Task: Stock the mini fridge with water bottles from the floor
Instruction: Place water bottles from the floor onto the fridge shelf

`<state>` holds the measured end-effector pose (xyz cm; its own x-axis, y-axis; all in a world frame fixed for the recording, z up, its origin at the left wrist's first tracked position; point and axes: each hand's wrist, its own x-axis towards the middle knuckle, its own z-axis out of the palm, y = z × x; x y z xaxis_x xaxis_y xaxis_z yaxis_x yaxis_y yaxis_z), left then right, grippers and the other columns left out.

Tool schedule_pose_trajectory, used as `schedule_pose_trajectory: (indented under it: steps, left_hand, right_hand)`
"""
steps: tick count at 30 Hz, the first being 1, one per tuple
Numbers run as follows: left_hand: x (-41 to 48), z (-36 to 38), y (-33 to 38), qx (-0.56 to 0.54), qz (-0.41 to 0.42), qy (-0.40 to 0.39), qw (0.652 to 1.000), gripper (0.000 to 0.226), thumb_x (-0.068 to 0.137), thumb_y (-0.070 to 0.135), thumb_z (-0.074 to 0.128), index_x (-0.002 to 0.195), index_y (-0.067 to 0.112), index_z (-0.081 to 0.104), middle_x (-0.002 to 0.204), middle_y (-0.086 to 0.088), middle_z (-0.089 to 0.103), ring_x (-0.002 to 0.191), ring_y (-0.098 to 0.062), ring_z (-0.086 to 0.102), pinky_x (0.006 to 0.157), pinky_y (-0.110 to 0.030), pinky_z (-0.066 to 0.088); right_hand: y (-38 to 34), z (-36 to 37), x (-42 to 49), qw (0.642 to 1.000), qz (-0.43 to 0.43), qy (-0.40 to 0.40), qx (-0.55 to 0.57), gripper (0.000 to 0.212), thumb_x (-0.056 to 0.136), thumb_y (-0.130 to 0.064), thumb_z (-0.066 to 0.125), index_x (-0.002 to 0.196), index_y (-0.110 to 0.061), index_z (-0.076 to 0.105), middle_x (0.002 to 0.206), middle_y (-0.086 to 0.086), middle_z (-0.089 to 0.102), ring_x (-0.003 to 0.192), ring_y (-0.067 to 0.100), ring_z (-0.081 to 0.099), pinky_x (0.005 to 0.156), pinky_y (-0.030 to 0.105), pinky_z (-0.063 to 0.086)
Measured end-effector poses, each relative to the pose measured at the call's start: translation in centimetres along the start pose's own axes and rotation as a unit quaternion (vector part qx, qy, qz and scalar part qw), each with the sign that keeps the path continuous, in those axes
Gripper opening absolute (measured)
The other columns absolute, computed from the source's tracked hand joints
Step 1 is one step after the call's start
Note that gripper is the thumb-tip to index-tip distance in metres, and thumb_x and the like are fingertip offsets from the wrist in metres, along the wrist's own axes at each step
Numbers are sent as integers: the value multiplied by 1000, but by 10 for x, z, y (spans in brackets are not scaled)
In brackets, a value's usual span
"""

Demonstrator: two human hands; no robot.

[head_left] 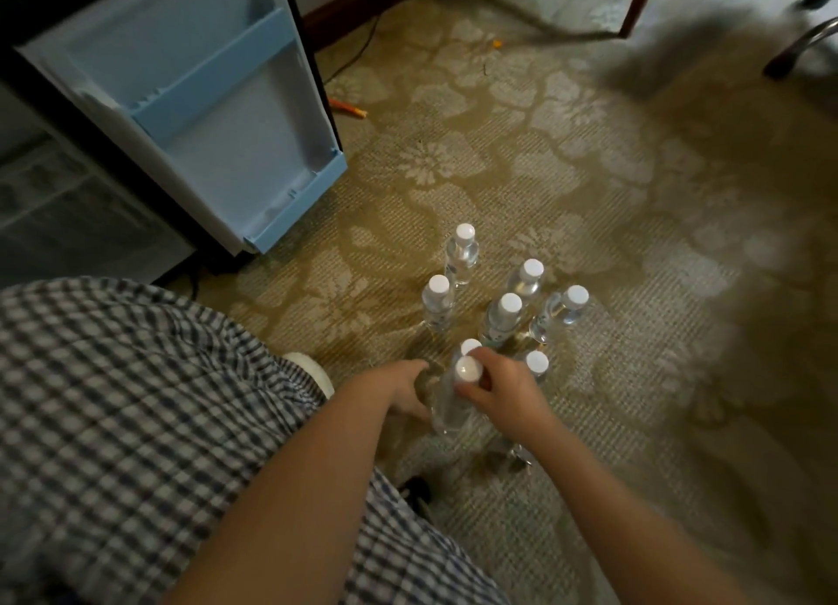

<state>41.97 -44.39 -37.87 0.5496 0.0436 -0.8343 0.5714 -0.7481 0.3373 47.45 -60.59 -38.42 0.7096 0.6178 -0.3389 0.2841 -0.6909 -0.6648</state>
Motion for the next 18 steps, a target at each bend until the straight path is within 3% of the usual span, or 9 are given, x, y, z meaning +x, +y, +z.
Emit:
schedule_pose_trajectory:
  steps: [5, 10, 13, 18]
  left_hand:
    - [-21, -24, 3, -100, 97, 61, 988, 83, 72, 24, 79, 141, 26, 33, 140, 4, 45, 127, -18, 45, 103, -32, 39]
    - [-65, -62, 4, -174, 183, 164, 954, 70, 69, 21, 81, 130, 28, 47, 120, 9, 56, 111, -13, 54, 91, -27, 43]
    - [-96, -86, -4, -210, 236, 224, 922, 62, 70, 24, 80, 124, 33, 49, 116, 14, 56, 110, -8, 54, 95, -26, 43]
    - [-141, -120, -30, -244, 248, 361, 865, 59, 68, 29, 81, 120, 27, 54, 114, 12, 62, 107, -6, 58, 93, -25, 47]
  right_hand:
    - [-41, -34, 5, 996, -70, 27, 46, 10, 85, -23, 66, 83, -22, 56, 71, -3, 58, 64, 10, 51, 56, 19, 39]
    - [-102, -69, 16, 986, -148, 50, 62, 19, 84, -27, 66, 85, -11, 58, 66, -2, 52, 58, 9, 44, 54, 21, 35]
    - [-145, -87, 22, 976, -202, 59, 53, 20, 84, -27, 67, 87, -9, 59, 65, -4, 50, 57, 7, 42, 53, 17, 33]
    - [-218, -101, 32, 954, -280, 88, 52, 22, 83, -28, 68, 87, -7, 63, 68, 7, 56, 59, 10, 45, 57, 31, 37]
